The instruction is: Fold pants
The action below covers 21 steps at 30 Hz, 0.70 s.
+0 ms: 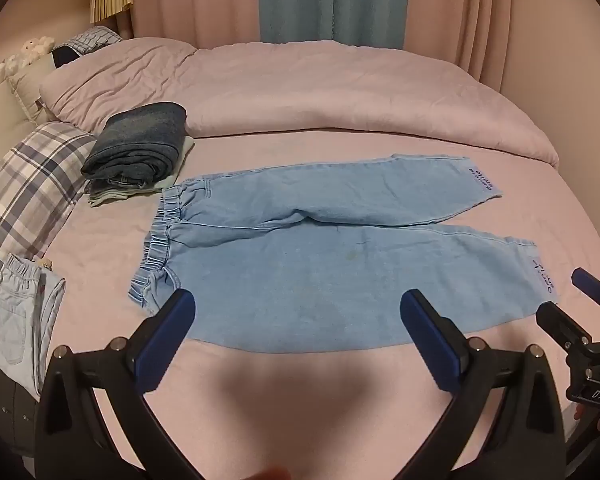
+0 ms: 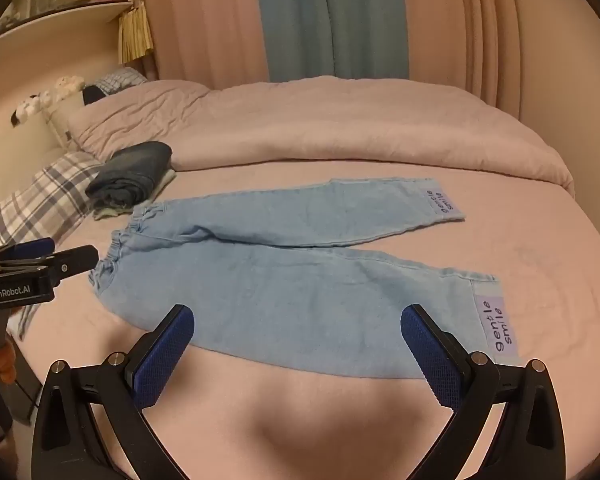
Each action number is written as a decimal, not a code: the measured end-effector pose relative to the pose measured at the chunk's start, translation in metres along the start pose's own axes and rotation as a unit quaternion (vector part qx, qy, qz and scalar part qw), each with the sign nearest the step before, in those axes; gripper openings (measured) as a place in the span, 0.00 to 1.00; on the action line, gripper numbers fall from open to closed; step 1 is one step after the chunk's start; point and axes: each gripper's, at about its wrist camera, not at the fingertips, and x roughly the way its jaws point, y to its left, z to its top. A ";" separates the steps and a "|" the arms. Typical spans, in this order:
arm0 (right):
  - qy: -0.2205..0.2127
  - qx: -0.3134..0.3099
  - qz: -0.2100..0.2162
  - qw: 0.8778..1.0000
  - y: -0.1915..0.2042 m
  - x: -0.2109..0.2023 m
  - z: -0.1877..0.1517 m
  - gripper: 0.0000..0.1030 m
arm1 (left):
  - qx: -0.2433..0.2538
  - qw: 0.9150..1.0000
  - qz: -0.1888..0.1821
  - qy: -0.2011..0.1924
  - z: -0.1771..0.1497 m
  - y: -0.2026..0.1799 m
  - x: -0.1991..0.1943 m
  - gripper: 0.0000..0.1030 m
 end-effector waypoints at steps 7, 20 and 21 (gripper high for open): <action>-0.004 -0.009 -0.010 1.000 0.003 -0.002 -0.001 1.00 | 0.002 1.000 -0.003 -0.006 -0.003 -0.008 -0.002 1.00; -0.004 -0.018 -0.008 1.000 0.006 -0.006 -0.002 1.00 | 0.010 1.000 -0.009 -0.011 -0.006 -0.007 -0.008 1.00; -0.005 -0.019 -0.009 1.000 0.006 -0.007 -0.003 1.00 | 0.011 1.000 -0.009 -0.012 -0.006 -0.008 -0.008 1.00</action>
